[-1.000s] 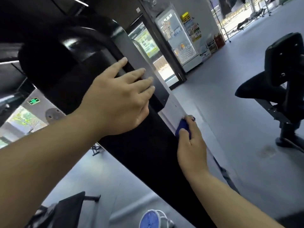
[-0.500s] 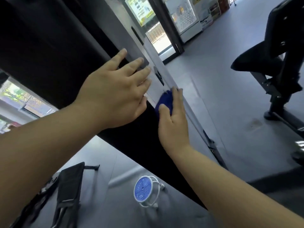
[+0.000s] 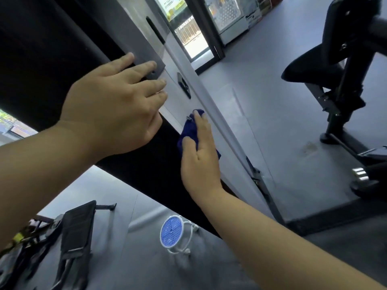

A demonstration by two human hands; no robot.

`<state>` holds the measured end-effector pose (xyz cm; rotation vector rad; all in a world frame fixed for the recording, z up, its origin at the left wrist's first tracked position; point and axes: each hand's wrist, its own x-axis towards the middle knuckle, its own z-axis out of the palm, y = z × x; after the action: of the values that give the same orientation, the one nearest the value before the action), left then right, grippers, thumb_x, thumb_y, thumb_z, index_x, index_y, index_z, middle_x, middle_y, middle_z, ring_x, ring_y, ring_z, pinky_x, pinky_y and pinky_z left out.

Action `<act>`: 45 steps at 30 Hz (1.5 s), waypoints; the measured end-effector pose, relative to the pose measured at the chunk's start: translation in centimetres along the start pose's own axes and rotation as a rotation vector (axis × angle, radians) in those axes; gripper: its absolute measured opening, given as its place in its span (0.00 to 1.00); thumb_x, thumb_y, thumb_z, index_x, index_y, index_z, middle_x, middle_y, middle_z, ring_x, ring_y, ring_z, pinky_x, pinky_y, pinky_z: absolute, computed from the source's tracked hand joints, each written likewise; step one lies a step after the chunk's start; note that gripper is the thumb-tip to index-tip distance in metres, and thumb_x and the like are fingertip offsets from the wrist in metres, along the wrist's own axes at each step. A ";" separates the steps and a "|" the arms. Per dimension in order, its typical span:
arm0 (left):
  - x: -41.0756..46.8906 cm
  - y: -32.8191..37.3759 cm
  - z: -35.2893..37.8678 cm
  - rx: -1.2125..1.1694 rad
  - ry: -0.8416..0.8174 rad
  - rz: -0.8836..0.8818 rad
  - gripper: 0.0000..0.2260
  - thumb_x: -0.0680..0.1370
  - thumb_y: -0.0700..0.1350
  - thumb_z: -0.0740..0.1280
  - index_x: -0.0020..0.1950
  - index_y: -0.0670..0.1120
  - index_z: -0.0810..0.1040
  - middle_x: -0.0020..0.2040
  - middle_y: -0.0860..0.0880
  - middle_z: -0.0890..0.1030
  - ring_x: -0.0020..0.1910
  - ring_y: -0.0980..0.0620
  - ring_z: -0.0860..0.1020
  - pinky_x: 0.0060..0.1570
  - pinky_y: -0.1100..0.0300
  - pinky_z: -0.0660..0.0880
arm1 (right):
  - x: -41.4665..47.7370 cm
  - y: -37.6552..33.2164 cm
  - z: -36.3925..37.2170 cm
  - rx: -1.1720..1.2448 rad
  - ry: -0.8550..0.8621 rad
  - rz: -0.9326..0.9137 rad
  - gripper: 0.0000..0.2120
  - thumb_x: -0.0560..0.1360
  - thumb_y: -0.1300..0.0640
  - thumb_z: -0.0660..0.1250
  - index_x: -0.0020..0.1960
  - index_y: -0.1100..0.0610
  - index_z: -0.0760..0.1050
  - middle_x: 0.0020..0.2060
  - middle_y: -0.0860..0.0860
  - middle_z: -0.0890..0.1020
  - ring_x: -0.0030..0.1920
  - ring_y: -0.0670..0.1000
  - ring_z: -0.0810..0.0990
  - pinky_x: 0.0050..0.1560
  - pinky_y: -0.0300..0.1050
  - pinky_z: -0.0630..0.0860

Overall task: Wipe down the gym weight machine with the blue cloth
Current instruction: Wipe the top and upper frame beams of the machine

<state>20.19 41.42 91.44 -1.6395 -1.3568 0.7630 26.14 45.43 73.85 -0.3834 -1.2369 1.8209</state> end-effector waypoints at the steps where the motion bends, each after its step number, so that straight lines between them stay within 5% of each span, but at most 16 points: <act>1: 0.0 0.0 0.0 -0.010 0.009 -0.003 0.19 0.81 0.46 0.55 0.61 0.39 0.81 0.63 0.41 0.80 0.68 0.39 0.74 0.71 0.42 0.63 | -0.1 0.6 -0.4 -0.041 -0.025 -0.078 0.27 0.78 0.53 0.54 0.76 0.38 0.57 0.78 0.39 0.57 0.77 0.40 0.53 0.77 0.50 0.55; 3: 0.1 0.1 0.0 -0.030 0.030 -0.005 0.19 0.81 0.45 0.55 0.60 0.39 0.82 0.62 0.41 0.81 0.67 0.39 0.74 0.71 0.42 0.64 | -0.9 3.8 -2.1 -0.136 -0.007 -0.109 0.26 0.79 0.54 0.54 0.73 0.34 0.57 0.77 0.40 0.60 0.76 0.41 0.57 0.76 0.49 0.59; 8: -0.1 0.2 0.2 -0.036 0.090 -0.004 0.17 0.80 0.44 0.57 0.55 0.39 0.84 0.58 0.41 0.83 0.64 0.40 0.77 0.69 0.45 0.67 | -2.7 8.3 -5.1 -0.071 0.198 0.470 0.24 0.83 0.55 0.51 0.78 0.43 0.54 0.78 0.43 0.58 0.77 0.47 0.57 0.76 0.45 0.55; 11: -0.2 0.2 0.2 -0.053 0.097 -0.008 0.18 0.80 0.44 0.56 0.54 0.39 0.84 0.57 0.41 0.83 0.64 0.40 0.77 0.67 0.46 0.68 | -1.2 5.3 -3.3 -0.040 0.121 0.350 0.25 0.83 0.56 0.52 0.79 0.45 0.54 0.78 0.42 0.57 0.76 0.44 0.56 0.77 0.47 0.54; 16: -0.4 0.6 0.4 -0.060 0.129 0.014 0.18 0.81 0.45 0.56 0.51 0.40 0.84 0.52 0.42 0.85 0.62 0.41 0.78 0.60 0.48 0.72 | -1.3 5.2 -2.8 -0.118 0.072 0.027 0.26 0.80 0.57 0.56 0.73 0.35 0.60 0.74 0.38 0.64 0.70 0.34 0.62 0.66 0.26 0.61; 19: -0.5 0.8 0.7 -0.073 0.091 -0.002 0.20 0.81 0.46 0.53 0.50 0.42 0.85 0.51 0.44 0.85 0.64 0.42 0.78 0.59 0.48 0.73 | -2.0 7.4 -4.2 -0.110 0.213 0.245 0.23 0.79 0.51 0.55 0.72 0.36 0.62 0.71 0.44 0.69 0.68 0.46 0.70 0.67 0.41 0.68; 22: -0.7 1.2 1.1 -0.074 0.035 0.013 0.24 0.82 0.48 0.48 0.50 0.44 0.84 0.51 0.47 0.84 0.65 0.44 0.77 0.62 0.48 0.71 | -0.7 6.6 -4.2 -0.046 0.232 0.410 0.23 0.82 0.54 0.52 0.76 0.43 0.61 0.71 0.45 0.69 0.69 0.49 0.68 0.67 0.44 0.65; 26: -1.0 2.0 1.2 -0.077 0.001 0.057 0.26 0.81 0.50 0.45 0.50 0.46 0.83 0.51 0.48 0.83 0.59 0.45 0.79 0.66 0.50 0.65 | 0.1 3.3 -1.6 -0.097 0.114 0.097 0.21 0.80 0.55 0.56 0.71 0.39 0.65 0.66 0.38 0.71 0.64 0.40 0.71 0.63 0.35 0.67; 29: -1.4 2.2 1.4 -0.095 0.000 0.080 0.25 0.80 0.50 0.46 0.51 0.47 0.83 0.52 0.48 0.83 0.59 0.45 0.79 0.67 0.51 0.64 | -2.1 5.9 -2.2 -0.106 0.161 0.043 0.22 0.80 0.57 0.57 0.68 0.34 0.65 0.65 0.33 0.71 0.62 0.32 0.70 0.56 0.23 0.65; 31: -1.7 2.7 1.9 -0.095 0.011 0.117 0.24 0.80 0.49 0.48 0.50 0.46 0.84 0.51 0.47 0.84 0.58 0.44 0.79 0.67 0.51 0.65 | -3.0 8.0 -3.4 -0.064 0.297 0.244 0.19 0.80 0.53 0.56 0.67 0.37 0.68 0.64 0.41 0.73 0.63 0.44 0.73 0.62 0.35 0.69; 34: -2.6 3.9 3.0 -0.100 0.033 0.196 0.20 0.79 0.47 0.52 0.49 0.44 0.84 0.50 0.46 0.84 0.57 0.44 0.80 0.67 0.51 0.65 | -2.1 8.0 -3.4 0.004 0.333 0.582 0.13 0.78 0.51 0.54 0.59 0.50 0.71 0.53 0.49 0.74 0.46 0.51 0.73 0.49 0.46 0.71; 37: -2.8 4.2 3.2 -0.086 0.062 0.201 0.19 0.79 0.47 0.54 0.48 0.44 0.84 0.49 0.46 0.84 0.55 0.44 0.81 0.68 0.52 0.62 | -0.1 5.2 -1.8 0.035 0.225 0.304 0.12 0.76 0.53 0.55 0.56 0.45 0.73 0.47 0.48 0.78 0.46 0.51 0.77 0.49 0.49 0.76; 39: -2.7 4.4 3.1 -0.082 0.072 0.183 0.18 0.79 0.47 0.54 0.47 0.45 0.84 0.47 0.47 0.84 0.53 0.44 0.81 0.68 0.53 0.62 | 0.0 4.4 -1.2 -0.014 0.191 0.100 0.17 0.79 0.55 0.56 0.64 0.40 0.72 0.56 0.42 0.78 0.55 0.45 0.77 0.58 0.41 0.74; 41: -2.9 4.7 3.2 -0.069 0.065 0.179 0.18 0.79 0.47 0.54 0.47 0.46 0.84 0.47 0.48 0.84 0.53 0.45 0.81 0.69 0.53 0.60 | -1.2 6.4 -1.8 -0.068 0.217 0.040 0.19 0.80 0.56 0.56 0.66 0.38 0.70 0.59 0.34 0.75 0.58 0.36 0.74 0.55 0.28 0.70; 43: -3.1 5.0 3.6 -0.062 0.067 0.179 0.19 0.79 0.48 0.53 0.47 0.47 0.84 0.46 0.48 0.84 0.53 0.46 0.81 0.69 0.53 0.59 | -3.0 8.8 -3.0 -0.064 0.305 0.195 0.16 0.80 0.53 0.56 0.63 0.36 0.70 0.54 0.33 0.75 0.54 0.38 0.75 0.49 0.29 0.69; 45: -3.1 5.1 3.8 -0.057 0.083 0.163 0.19 0.80 0.48 0.52 0.47 0.47 0.84 0.45 0.49 0.84 0.52 0.46 0.81 0.69 0.54 0.59 | -3.8 10.0 -4.1 -0.033 0.384 0.470 0.07 0.75 0.47 0.56 0.50 0.40 0.71 0.46 0.43 0.76 0.45 0.46 0.73 0.44 0.39 0.69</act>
<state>18.53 38.99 85.01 -1.8242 -1.2073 0.7476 26.13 43.59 62.59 -1.0617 -0.9578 1.9866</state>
